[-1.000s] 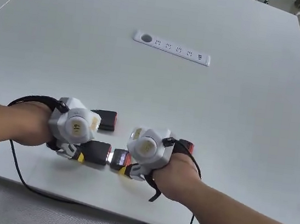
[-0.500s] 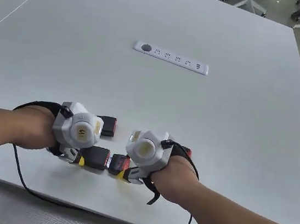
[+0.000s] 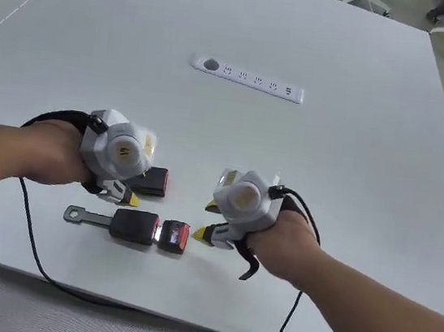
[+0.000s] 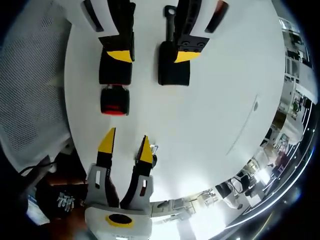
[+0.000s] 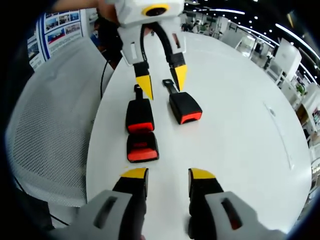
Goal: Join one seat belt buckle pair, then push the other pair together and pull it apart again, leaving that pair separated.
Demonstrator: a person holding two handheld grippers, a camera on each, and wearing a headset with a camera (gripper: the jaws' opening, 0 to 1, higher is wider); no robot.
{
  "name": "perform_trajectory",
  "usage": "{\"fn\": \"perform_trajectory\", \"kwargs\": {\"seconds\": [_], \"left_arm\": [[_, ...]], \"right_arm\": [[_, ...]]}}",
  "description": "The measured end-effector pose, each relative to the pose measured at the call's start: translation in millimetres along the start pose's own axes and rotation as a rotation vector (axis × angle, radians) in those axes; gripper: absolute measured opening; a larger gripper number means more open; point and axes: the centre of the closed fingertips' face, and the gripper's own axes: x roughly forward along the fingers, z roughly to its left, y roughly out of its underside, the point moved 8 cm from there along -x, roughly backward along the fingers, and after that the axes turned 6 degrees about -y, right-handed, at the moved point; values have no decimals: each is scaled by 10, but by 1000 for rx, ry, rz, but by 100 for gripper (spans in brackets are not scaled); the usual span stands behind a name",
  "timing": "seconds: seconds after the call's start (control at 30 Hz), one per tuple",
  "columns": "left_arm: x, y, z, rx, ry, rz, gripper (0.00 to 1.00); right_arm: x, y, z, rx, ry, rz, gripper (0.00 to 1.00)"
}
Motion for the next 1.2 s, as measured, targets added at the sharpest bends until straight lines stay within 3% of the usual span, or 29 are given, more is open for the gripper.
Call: {"fn": "perform_trajectory", "kwargs": {"seconds": [0.13, 0.37, 0.47, 0.63, 0.87, 1.03, 1.13, 1.2], "left_arm": [[37, 20, 130, 6, -25, -1, 35], [166, 108, 270, 2, -19, 26, 37], [205, 142, 305, 3, -17, 36, 39], [271, 155, 285, 25, 14, 60, 38], [426, 188, 293, 58, 41, 87, 36], [464, 205, 314, 71, 50, 78, 33], [493, 232, 312, 67, 51, 79, 33], [513, 248, 305, 80, 56, 80, 33]], "right_arm": [[-181, 216, -173, 12, 44, 24, 33], [-394, 582, -386, 45, 87, 72, 35], [-427, 728, -478, 68, 100, 88, 35], [-393, 889, -489, 99, 82, 128, 39], [-329, 938, -468, 93, 53, 143, 36], [-267, 949, -506, 63, 30, 161, 35], [-258, 956, -527, 101, 20, 150, 35], [-256, 954, -523, 67, 13, 156, 34]]}}
